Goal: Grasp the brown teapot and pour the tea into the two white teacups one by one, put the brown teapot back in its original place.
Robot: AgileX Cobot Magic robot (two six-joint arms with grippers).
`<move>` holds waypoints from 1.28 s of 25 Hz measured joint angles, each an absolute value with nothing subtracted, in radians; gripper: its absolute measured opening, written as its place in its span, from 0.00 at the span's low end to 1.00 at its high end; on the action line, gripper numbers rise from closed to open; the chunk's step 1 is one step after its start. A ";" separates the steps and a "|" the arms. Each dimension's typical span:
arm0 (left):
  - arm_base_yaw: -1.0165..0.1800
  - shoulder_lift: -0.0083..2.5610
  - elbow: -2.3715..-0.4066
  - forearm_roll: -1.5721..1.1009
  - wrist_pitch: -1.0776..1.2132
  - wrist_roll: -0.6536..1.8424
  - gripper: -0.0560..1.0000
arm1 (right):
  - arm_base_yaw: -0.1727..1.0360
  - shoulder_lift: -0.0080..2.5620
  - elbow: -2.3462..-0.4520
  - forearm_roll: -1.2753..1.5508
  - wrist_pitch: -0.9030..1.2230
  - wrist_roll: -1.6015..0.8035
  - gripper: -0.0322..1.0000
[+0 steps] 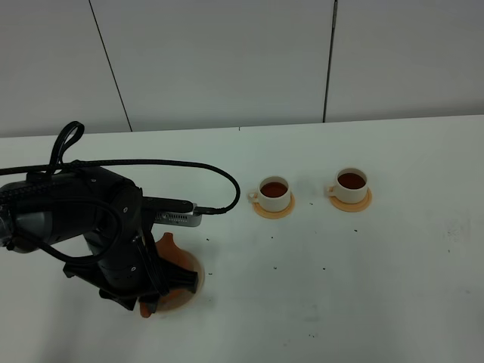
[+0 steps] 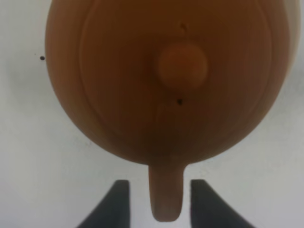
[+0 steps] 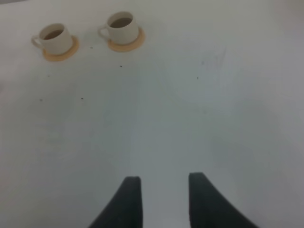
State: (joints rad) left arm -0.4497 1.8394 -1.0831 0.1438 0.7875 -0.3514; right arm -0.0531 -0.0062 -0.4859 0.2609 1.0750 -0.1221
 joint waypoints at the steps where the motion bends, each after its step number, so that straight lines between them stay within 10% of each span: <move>1: -0.450 1.839 -1.083 0.144 0.789 -0.351 0.45 | -0.053 -0.006 -0.486 0.261 1.075 -0.122 0.26; 17: -0.440 1.615 -1.083 0.103 0.911 -0.227 0.56 | -0.053 -0.006 -0.486 0.261 1.075 -0.121 0.26; 32: -0.176 1.244 -1.005 0.237 1.186 -0.174 0.56 | -0.053 -0.006 -0.486 0.261 1.075 -0.121 0.26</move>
State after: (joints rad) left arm -0.1760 1.2436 -1.0052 0.2366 1.1857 -0.1742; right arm -0.0531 -0.0062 -0.4859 0.2609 1.0750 -0.1215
